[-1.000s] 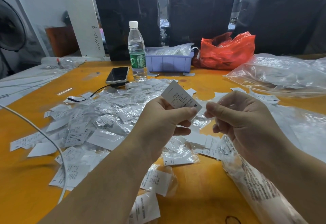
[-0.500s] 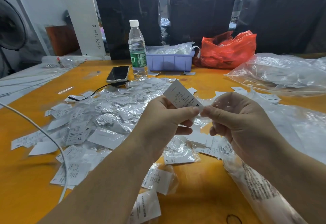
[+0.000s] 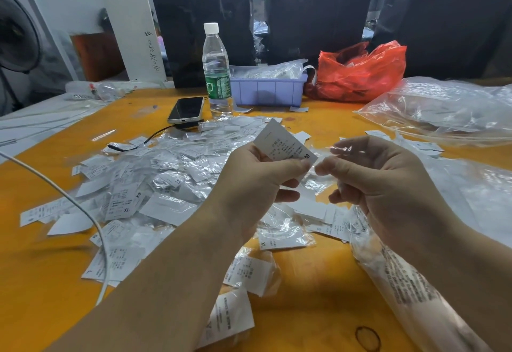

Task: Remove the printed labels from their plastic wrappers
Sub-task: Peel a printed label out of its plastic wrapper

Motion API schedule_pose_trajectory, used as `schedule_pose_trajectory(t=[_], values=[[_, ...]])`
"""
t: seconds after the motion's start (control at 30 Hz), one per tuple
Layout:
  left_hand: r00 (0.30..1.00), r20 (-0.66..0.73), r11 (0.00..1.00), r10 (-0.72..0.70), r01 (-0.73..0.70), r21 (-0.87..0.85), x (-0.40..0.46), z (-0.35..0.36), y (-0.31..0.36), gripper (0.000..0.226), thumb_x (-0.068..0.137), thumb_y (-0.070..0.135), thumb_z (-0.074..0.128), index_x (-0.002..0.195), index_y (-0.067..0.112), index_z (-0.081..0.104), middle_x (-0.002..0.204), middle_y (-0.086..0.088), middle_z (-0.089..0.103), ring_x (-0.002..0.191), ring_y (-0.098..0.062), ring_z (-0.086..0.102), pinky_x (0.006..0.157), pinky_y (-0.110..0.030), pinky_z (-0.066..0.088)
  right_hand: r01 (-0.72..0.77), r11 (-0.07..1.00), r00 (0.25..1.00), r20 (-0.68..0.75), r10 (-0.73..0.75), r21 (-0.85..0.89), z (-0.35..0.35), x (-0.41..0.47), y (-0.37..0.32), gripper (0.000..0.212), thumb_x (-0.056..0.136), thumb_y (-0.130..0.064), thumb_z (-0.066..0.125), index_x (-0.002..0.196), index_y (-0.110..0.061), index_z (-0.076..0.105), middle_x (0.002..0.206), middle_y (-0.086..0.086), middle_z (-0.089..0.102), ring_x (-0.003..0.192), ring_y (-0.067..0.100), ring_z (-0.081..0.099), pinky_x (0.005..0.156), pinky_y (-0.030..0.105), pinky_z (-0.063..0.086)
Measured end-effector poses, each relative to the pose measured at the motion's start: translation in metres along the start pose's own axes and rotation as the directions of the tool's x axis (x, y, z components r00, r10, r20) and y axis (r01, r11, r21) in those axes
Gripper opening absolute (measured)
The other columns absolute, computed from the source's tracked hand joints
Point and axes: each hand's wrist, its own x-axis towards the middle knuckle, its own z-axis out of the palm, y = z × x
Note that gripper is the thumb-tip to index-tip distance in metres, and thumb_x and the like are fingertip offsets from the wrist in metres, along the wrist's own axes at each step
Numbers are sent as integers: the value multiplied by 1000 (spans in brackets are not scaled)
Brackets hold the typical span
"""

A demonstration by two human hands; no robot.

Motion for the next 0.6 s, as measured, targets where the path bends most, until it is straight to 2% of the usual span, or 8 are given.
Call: schedule_pose_trajectory(t=[0.17, 0.3, 0.6], values=[[1000, 21, 1000, -6, 6, 4, 0, 3, -1, 18, 78, 8, 78, 92, 12, 68, 66, 5, 67, 62, -9, 65, 57, -24, 55, -2, 1000, 1000, 19, 2, 4, -1, 1, 0, 25, 64, -23, 77, 85, -11, 69, 74, 13, 71, 50, 12, 58, 51, 26, 52], [1000, 28, 1000, -7, 7, -1, -1, 3, -1, 18, 78, 8, 77, 92, 12, 67, 64, 7, 66, 62, -9, 65, 57, -24, 55, -13, 1000, 999, 29, 13, -15, -1, 0, -1, 32, 63, -24, 77, 88, -7, 68, 73, 11, 71, 50, 9, 58, 52, 25, 53], [999, 45, 1000, -14, 14, 12, -1, 2, 0, 18, 79, 10, 77, 95, 10, 69, 69, 4, 67, 64, -9, 64, 59, -24, 55, -22, 1000, 1000, 7, 22, -7, 0, 0, 1, 38, 59, -24, 79, 94, -13, 68, 79, 10, 74, 49, 10, 57, 53, 26, 54]])
